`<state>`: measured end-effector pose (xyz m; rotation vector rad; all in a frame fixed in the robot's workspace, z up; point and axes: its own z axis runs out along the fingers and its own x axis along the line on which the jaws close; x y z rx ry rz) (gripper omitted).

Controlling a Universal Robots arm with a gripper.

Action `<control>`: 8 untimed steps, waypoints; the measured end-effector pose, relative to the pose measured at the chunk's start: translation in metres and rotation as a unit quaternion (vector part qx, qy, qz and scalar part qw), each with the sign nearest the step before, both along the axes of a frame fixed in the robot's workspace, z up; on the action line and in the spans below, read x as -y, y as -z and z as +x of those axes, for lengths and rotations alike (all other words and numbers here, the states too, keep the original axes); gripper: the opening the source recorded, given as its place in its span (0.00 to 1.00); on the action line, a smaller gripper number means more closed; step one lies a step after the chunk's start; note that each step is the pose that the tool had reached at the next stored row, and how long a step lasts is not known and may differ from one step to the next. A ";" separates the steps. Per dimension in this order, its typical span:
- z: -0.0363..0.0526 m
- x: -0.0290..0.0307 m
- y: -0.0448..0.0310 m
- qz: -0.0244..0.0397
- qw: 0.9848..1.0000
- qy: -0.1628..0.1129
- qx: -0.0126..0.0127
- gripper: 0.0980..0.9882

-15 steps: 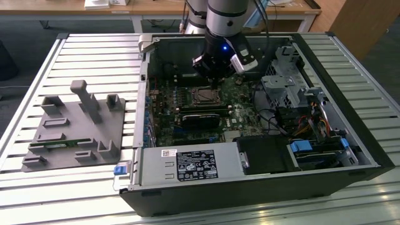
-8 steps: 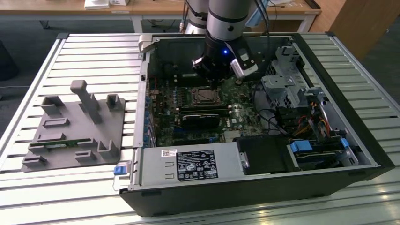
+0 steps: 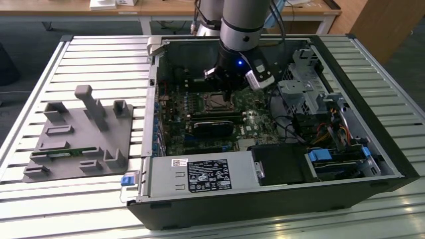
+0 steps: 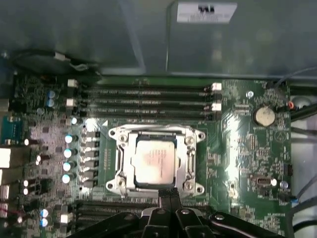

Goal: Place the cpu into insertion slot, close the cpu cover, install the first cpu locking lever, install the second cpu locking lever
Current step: 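Install the second cpu locking lever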

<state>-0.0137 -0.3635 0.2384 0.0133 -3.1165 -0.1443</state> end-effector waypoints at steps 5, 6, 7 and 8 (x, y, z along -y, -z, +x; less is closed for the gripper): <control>-0.0009 0.0070 0.0006 0.000 1.000 0.000 0.000 0.01; -0.0025 0.0075 0.0007 0.000 1.000 0.000 0.000 0.01; -0.0060 0.0080 0.0008 0.000 1.000 0.000 0.000 0.01; -0.0096 0.0085 0.0009 0.001 1.000 0.000 0.000 0.01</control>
